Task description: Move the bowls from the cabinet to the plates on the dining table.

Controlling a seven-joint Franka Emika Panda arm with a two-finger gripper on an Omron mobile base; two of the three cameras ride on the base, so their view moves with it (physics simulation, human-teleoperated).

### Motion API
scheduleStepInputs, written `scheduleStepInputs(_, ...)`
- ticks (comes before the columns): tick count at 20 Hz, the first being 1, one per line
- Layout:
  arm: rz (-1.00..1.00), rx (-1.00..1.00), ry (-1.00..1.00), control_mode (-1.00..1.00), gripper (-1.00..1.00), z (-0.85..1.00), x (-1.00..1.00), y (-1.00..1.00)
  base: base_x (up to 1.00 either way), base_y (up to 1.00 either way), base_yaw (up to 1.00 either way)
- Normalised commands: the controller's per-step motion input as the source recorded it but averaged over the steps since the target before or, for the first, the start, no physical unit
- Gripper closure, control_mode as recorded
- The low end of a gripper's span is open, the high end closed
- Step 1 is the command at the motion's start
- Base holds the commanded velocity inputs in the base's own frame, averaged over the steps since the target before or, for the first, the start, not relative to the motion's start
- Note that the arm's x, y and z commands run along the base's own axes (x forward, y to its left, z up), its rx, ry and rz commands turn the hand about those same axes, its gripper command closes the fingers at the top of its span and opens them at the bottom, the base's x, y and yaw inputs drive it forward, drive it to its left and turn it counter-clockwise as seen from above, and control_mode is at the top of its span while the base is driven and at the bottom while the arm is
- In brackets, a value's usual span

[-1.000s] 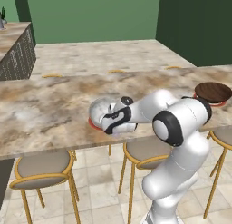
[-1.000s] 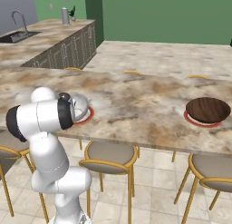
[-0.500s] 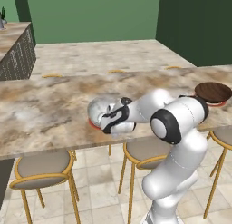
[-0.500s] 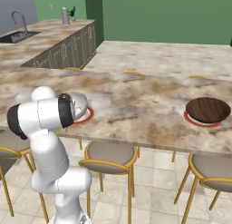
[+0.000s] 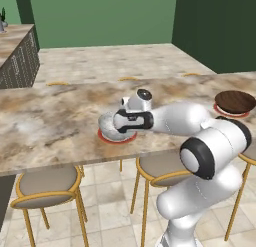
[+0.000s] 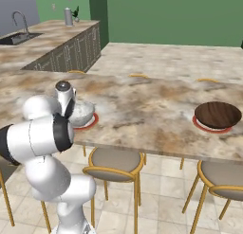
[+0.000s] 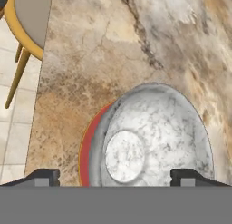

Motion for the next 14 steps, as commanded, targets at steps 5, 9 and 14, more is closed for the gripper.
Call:
scheduleStepInputs(5, 0.03, 0.0, 0.0, -1.0, -1.0, 0.97, 0.0, 0.0, 0.0, 0.0, 0.0)
scheduleStepInputs(9, -0.07, -0.02, 0.0, -1.0, -1.0, 0.62, 0.0, 0.0, 0.0, 0.0, 0.0)
scheduleStepInputs(14, -0.38, 0.02, 0.0, -1.0, -1.0, 0.42, -0.22, 0.0, 0.0, 0.0, 0.0)
